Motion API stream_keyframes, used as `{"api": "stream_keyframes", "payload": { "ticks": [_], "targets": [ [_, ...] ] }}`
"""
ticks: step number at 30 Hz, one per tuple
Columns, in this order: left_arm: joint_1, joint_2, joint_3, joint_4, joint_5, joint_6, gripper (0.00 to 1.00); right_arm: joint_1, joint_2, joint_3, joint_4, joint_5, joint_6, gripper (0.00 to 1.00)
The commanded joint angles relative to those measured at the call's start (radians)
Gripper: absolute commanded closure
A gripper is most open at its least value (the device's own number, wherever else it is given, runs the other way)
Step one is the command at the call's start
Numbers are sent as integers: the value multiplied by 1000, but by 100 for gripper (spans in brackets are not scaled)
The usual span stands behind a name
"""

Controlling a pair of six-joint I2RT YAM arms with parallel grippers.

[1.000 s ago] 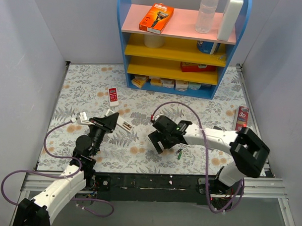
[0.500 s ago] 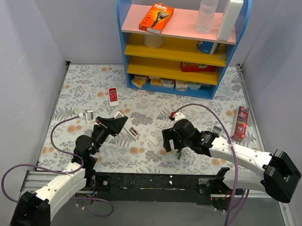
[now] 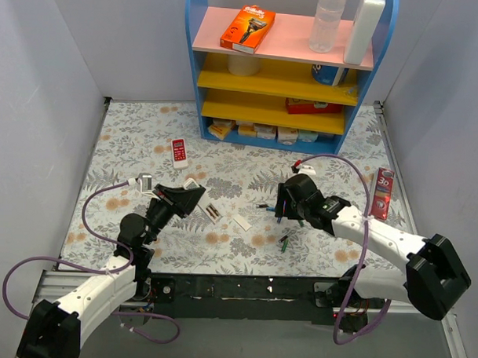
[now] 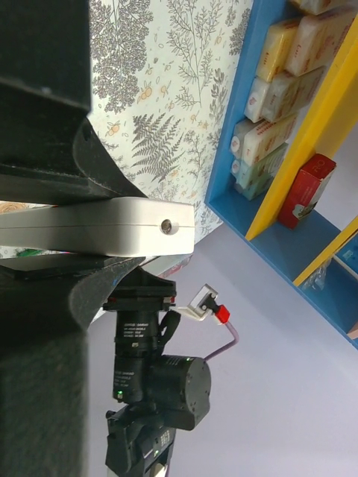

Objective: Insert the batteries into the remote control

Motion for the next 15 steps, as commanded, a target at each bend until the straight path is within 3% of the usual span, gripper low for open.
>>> {"api": "stream_keyframes", "payload": {
  "ticks": [1,10,15],
  "targets": [
    [3,-6,-112,18,4,41,100,-29,73,90,-19,12,39,34],
    [-6,-6,-108,13,-6,56,100,-29,202,151,2,-35,-35,54],
    [-12,-6,-108,11,-12,58,100,-29,238,176,-28,-58,-76,54]
  ]
}}
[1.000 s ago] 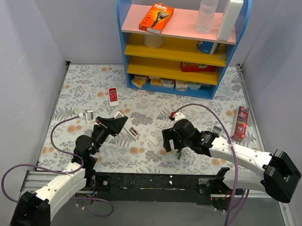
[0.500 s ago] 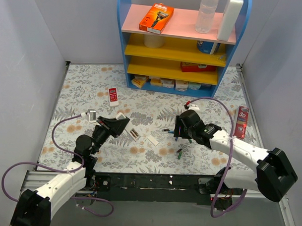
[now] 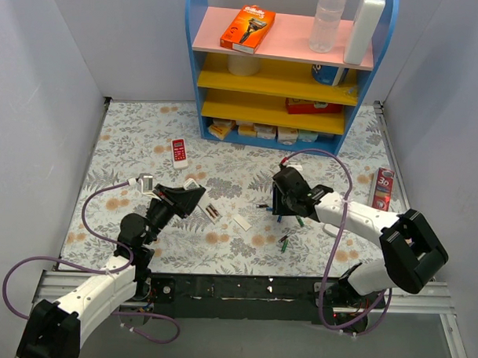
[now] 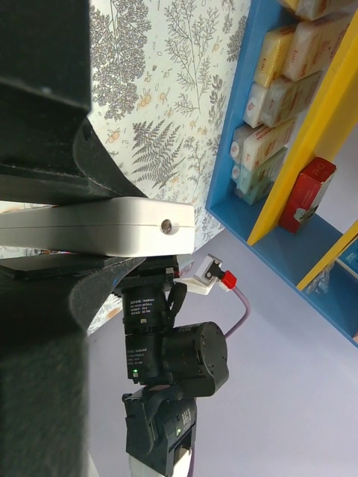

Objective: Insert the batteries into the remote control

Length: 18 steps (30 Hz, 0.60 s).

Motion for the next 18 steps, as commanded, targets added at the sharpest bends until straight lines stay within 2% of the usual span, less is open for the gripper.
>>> {"api": "stream_keyframes", "payload": {
  "ticks": [1,8,18],
  "targets": [
    [-5,-6,-106,13,-12,20,100,-2,24,57,-29,-16,-38,54],
    [-8,-9,-106,10,-16,20,100,-2,61,65,-63,40,-32,55],
    [-8,-12,-103,6,-16,22,100,-2,112,60,-57,43,-37,64]
  ]
}}
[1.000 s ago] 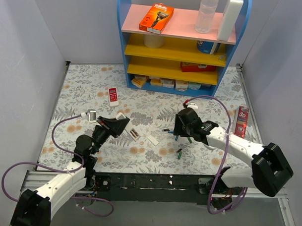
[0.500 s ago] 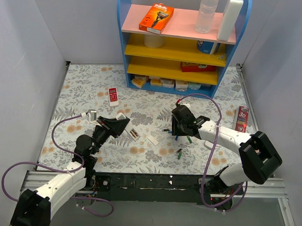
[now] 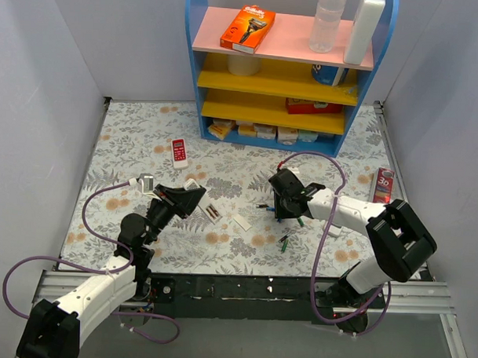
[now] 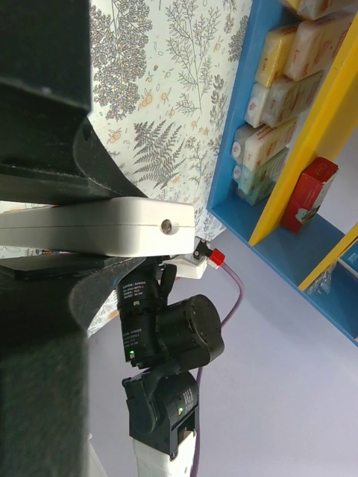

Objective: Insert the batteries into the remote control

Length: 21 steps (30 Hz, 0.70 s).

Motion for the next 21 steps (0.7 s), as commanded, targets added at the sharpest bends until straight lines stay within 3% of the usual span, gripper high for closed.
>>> {"api": "stream_keyframes", "payload": {
  "ticks": [1,21],
  "targets": [
    [-3,-13,-103,11,-12,17,100,-2,22,31,-8,26,-15,64],
    [-3,-10,-105,14,-11,17,100,0,13,5,-43,8,-73,64]
  ]
}}
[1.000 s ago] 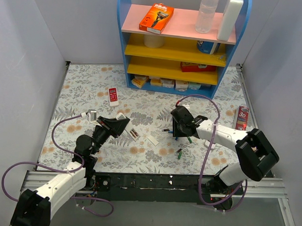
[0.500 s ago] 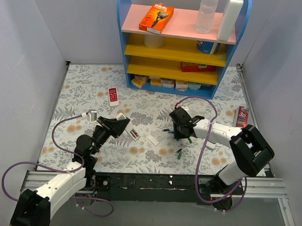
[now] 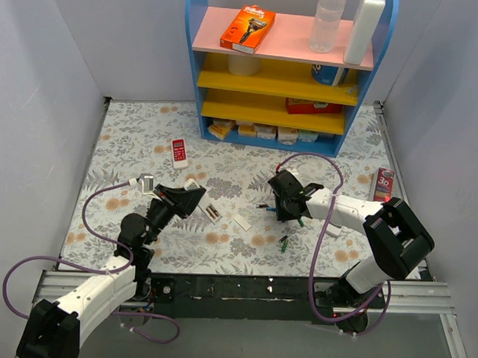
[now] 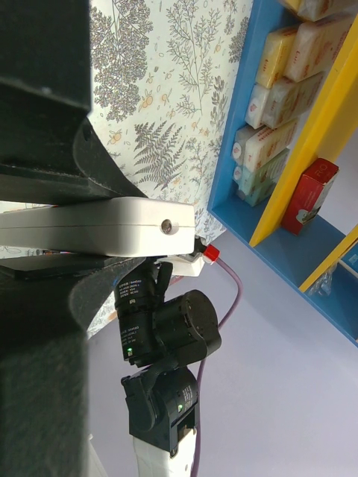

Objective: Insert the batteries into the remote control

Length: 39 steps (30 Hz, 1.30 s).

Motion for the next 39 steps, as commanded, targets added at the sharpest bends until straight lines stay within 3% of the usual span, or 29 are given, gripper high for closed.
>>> {"api": "stream_keyframes", "payload": {
  "ticks": [1,11,21,39],
  "targets": [
    [-3,-10,-105,18,-11,14,100,0,-12,7,-22,-7,-29,63],
    [-3,-5,-105,18,-11,15,100,3,-47,73,-42,-19,-115,47],
    [-4,-7,-105,17,-12,17,100,3,0,183,8,-122,-348,49],
    [-3,-8,-105,18,-15,18,100,3,154,254,7,-274,-496,48]
  ]
}}
